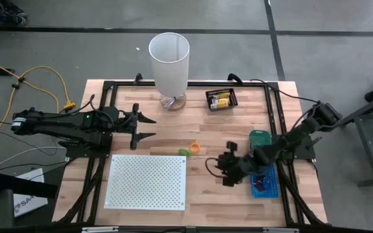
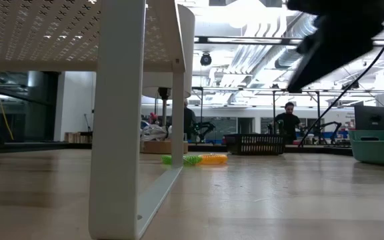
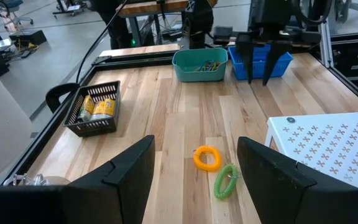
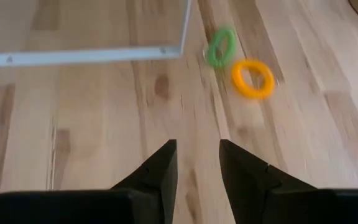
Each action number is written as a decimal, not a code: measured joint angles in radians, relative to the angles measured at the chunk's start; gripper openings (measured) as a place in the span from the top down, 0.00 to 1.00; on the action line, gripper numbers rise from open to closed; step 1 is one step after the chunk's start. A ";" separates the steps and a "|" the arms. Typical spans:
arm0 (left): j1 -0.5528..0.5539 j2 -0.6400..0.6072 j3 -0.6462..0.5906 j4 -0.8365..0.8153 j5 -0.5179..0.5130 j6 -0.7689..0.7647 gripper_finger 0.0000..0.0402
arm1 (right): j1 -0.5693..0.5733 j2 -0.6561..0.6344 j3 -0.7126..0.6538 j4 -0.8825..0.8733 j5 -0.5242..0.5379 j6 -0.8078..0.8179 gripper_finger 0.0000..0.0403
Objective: Pick & Place Office Desk Supplies
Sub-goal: Put the yellow spring keychain into the blue bin
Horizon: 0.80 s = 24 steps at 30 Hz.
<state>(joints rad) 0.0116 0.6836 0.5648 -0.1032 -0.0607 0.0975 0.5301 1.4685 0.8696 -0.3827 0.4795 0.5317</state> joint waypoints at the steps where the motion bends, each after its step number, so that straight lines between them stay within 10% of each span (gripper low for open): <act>1: 0.000 0.000 0.000 0.000 0.000 0.000 0.45 | -0.024 0.000 0.000 0.026 -0.022 -0.038 0.73; 24: 0.000 0.000 0.000 0.000 0.000 0.000 0.45 | -0.292 0.097 0.000 0.210 -0.344 -0.433 0.73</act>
<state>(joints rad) 0.0116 0.6838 0.5648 -0.1031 -0.0606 0.0975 0.2376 1.5656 0.8696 -0.1723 0.1352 0.0985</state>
